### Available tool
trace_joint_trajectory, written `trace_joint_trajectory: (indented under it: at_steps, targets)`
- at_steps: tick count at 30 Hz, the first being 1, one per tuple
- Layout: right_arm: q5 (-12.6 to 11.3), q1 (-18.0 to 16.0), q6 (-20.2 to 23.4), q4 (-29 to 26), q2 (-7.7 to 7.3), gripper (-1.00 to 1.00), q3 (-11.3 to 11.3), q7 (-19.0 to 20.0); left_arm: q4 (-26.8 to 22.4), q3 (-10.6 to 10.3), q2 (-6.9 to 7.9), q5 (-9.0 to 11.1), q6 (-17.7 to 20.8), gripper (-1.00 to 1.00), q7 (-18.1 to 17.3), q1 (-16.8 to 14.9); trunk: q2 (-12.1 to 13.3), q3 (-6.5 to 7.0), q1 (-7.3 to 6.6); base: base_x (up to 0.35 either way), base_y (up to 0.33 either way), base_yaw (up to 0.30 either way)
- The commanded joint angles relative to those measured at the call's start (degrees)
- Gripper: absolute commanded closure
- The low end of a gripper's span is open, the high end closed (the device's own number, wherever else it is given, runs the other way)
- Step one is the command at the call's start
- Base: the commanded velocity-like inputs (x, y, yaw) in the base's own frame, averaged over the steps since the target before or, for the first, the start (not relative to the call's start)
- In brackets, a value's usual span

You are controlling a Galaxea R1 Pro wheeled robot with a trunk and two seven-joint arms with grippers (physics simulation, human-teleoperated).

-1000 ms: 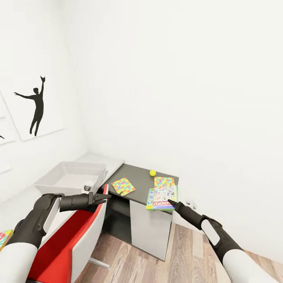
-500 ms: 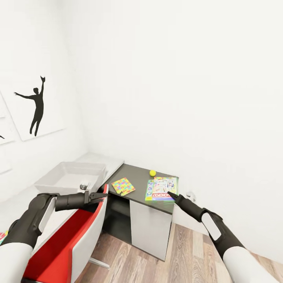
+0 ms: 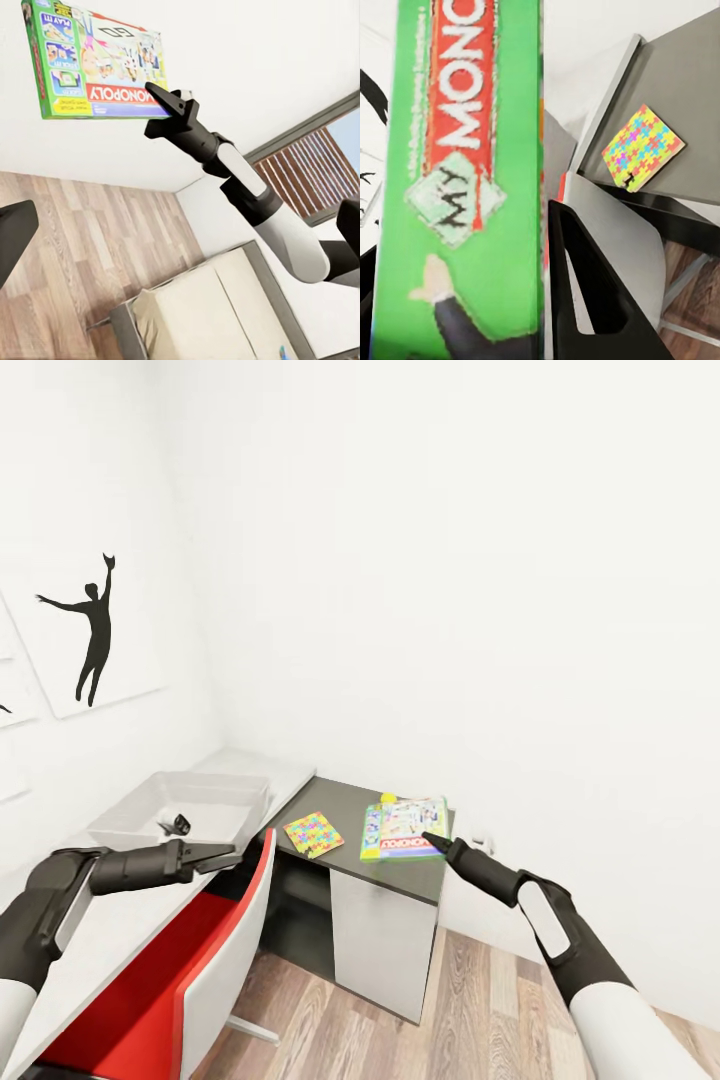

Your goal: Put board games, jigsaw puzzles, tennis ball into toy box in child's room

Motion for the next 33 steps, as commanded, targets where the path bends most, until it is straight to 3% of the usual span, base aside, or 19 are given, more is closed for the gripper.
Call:
trace_joint_trajectory:
  at_steps: [1, 9, 13, 14, 17, 33]
  targets:
    - [-0.21, -0.03, 0.72, -0.21, -0.05, 1.0, -0.21, 0.12, 0.0, -0.09, 0.11, 0.0, 0.61, -1.0, -0.22, -0.02, -0.07, -0.07, 0.03, 0.0, 0.0, 0.0]
    - [-0.17, 0.76, 1.3, -0.57, -0.22, 1.0, -0.55, 1.98, 0.0, -0.11, 0.3, 0.02, 0.61, -1.0, -0.22, 0.01, -0.07, -0.07, 0.03, 0.0, 0.0, 0.0]
    - [-0.15, 2.02, 1.28, -0.6, -0.25, 1.0, -2.29, 2.99, 0.0, -0.01, 0.35, 0.09, 0.61, -1.0, -0.22, 0.01, -0.07, -0.07, 0.03, 0.0, 0.0, 0.059]
    - [-0.15, 2.26, 1.31, -0.64, -0.25, 1.0, -3.69, 3.25, 0.0, 0.01, 0.36, 0.13, 0.61, -1.0, -0.22, 0.01, -0.07, -0.07, 0.03, 0.005, -0.029, 0.207]
    - [-0.11, 2.44, 1.33, -0.67, -0.23, 1.0, -5.05, 3.44, 0.0, 0.02, 0.37, 0.18, 0.61, -1.0, -0.22, 0.01, -0.07, -0.07, 0.03, 0.036, -0.058, 0.244]
    - [-0.06, 2.54, 1.17, -0.68, -0.11, 1.0, -5.71, 3.47, 0.0, 0.08, 0.3, 0.2, 0.53, -1.0, -0.22, 0.1, -0.07, -0.07, 0.03, 0.05, -0.053, 0.285]
